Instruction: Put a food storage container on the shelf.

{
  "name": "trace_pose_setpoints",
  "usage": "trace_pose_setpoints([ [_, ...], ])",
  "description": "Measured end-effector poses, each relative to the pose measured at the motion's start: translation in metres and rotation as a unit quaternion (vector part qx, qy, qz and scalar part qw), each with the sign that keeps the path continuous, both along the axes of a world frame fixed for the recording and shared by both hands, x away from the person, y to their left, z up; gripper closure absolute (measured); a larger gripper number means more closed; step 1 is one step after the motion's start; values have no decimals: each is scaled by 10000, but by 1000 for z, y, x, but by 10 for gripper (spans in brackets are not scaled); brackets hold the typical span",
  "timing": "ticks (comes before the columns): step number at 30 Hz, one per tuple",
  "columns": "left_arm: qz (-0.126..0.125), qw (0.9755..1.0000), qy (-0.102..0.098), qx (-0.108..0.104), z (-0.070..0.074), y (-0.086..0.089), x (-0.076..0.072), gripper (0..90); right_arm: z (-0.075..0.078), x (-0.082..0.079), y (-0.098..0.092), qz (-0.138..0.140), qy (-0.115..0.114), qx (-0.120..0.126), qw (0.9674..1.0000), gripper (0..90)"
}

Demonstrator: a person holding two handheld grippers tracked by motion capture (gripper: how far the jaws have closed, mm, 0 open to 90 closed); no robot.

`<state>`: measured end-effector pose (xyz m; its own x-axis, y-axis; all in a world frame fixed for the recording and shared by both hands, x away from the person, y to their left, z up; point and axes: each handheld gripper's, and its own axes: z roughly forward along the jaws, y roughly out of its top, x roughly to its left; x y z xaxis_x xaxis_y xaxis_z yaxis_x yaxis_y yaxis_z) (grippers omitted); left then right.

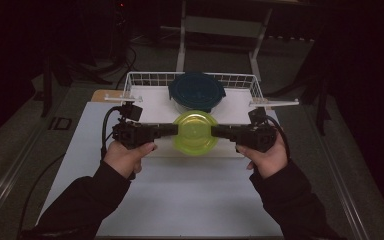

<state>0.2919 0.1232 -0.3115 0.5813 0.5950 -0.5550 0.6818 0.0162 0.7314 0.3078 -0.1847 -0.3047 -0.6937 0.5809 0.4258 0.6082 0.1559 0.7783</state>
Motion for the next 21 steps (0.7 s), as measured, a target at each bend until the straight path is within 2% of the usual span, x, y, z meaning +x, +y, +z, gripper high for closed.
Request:
trace_pose_setpoints([
  [5, 38, 9999, -129, 62, 20, 0, 11, 804, 15, 8, 1, -64, -113, 32, 9999, 805],
  [12, 105, 9996, -255, 109, 38, -2, 20, 805, 31, 20, 1, -162, -215, 114, 9996, 805],
  [21, 149, 9992, -327, 189, 60, -6, 47, 805, 52, 40, 3, -374, -301, 110, 9988, 804],
])
